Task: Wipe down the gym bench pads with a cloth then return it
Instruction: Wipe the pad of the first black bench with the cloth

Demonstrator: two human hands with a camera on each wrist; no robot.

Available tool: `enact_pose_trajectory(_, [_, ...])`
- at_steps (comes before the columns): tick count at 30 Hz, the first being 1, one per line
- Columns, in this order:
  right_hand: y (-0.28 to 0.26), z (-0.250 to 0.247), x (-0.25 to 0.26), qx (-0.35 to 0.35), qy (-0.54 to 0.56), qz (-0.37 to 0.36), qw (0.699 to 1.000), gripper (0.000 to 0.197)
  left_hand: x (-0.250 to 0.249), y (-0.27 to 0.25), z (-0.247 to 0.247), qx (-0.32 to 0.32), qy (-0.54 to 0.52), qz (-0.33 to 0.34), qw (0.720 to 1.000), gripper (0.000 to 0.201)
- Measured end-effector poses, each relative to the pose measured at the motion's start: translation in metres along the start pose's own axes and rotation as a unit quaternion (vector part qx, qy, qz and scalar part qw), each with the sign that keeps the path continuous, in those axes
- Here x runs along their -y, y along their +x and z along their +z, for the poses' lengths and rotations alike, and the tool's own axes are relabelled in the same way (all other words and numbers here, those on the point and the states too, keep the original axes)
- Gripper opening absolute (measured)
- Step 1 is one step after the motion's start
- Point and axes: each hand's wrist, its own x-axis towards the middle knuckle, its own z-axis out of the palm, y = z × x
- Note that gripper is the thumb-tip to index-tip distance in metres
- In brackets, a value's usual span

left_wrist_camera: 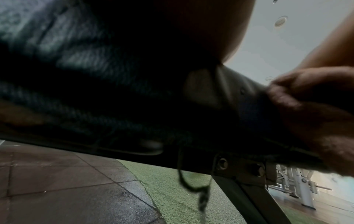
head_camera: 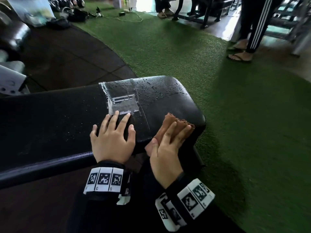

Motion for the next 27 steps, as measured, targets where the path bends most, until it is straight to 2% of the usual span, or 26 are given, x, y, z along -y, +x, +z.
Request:
enact_pose_trajectory(2, [0.009, -0.008, -0.008, 0.003, 0.003, 0.016, 1.000, 0.070, 0.001, 0.001, 0.001, 0.000, -0.003, 0.000, 1.000, 0.049])
enact_pose_trajectory(5, [0.026, -0.022, -0.025, 0.004, -0.008, 0.099, 0.995, 0.067, 0.002, 0.001, 0.003, 0.001, -0.006, 0.000, 1.000, 0.051])
enact_pose_trajectory(9, [0.035, -0.032, -0.032, -0.018, 0.050, 0.143, 0.988, 0.071, 0.003, 0.001, 0.004, 0.001, -0.009, -0.003, 1.000, 0.053])
enact_pose_trajectory(13, [0.024, -0.013, -0.025, -0.025, -0.008, 0.107, 0.994, 0.078, 0.002, 0.000, 0.003, -0.005, -0.009, -0.003, 1.000, 0.051])
enact_pose_trajectory(17, [0.019, -0.006, -0.028, -0.026, -0.051, 0.060, 0.997, 0.077, 0.003, 0.001, 0.003, -0.008, -0.008, -0.001, 1.000, 0.050])
enact_pose_trajectory(22, [0.051, -0.032, -0.054, 0.036, -0.143, 0.046, 0.988, 0.067, 0.004, 0.001, 0.001, 0.003, -0.009, 0.005, 1.000, 0.050])
enact_pose_trajectory(24, [0.073, -0.049, -0.062, 0.063, -0.133, 0.040, 0.988, 0.064, 0.004, 0.002, 0.001, 0.009, -0.004, 0.006, 1.000, 0.048])
enact_pose_trajectory(27, [0.103, -0.071, -0.069, 0.085, -0.060, 0.033, 0.994, 0.060, 0.007, 0.005, 0.000, 0.020, 0.003, 0.018, 1.000, 0.049])
